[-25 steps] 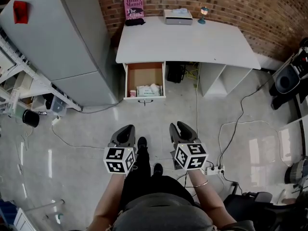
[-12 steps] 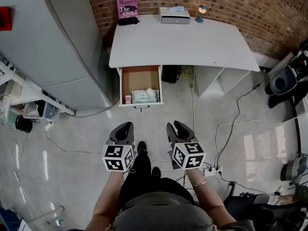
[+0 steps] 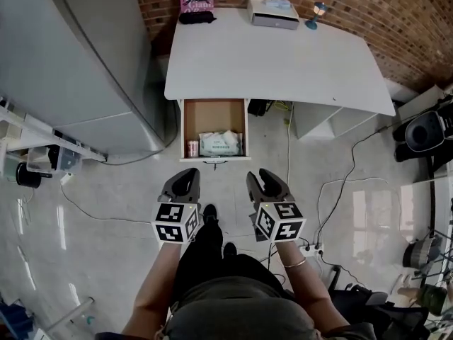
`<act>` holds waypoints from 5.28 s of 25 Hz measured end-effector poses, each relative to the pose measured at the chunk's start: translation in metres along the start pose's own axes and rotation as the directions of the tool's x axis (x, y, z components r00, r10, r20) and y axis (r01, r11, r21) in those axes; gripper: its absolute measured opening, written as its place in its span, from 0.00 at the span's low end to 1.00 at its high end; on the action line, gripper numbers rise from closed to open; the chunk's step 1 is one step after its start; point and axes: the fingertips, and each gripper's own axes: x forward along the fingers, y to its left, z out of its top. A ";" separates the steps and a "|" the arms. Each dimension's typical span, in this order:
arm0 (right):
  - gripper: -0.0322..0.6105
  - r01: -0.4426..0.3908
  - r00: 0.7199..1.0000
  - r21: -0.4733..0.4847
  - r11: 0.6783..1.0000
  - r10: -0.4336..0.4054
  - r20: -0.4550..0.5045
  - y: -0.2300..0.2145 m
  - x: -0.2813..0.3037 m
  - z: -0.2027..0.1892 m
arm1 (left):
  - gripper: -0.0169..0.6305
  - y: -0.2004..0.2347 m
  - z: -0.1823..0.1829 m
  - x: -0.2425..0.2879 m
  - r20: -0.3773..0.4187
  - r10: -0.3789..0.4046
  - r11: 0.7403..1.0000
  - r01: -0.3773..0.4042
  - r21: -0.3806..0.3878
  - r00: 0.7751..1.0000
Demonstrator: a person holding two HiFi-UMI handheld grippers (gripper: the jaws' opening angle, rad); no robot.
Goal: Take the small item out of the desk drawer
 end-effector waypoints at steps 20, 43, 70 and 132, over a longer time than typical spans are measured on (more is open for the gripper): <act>0.27 0.054 0.994 -0.010 0.998 -0.055 -0.092 -0.011 0.092 0.016 | 0.06 0.064 0.020 0.068 -0.054 -0.044 0.999 0.042 -0.035 0.998; 0.29 0.003 0.940 -0.057 0.998 -0.022 -0.342 -0.060 0.194 -0.033 | 0.06 0.088 -0.021 0.098 -0.168 0.069 0.983 -0.095 -0.155 0.983; 0.34 -0.120 0.784 -0.237 0.964 -0.054 -0.618 -0.095 0.294 -0.123 | 0.06 0.112 -0.070 0.102 -0.241 0.218 0.909 -0.287 -0.301 0.946; 0.31 -0.148 0.725 -0.224 0.963 -0.048 -0.687 -0.069 0.268 -0.145 | 0.06 0.114 -0.078 0.082 -0.235 0.233 0.910 -0.297 -0.290 0.944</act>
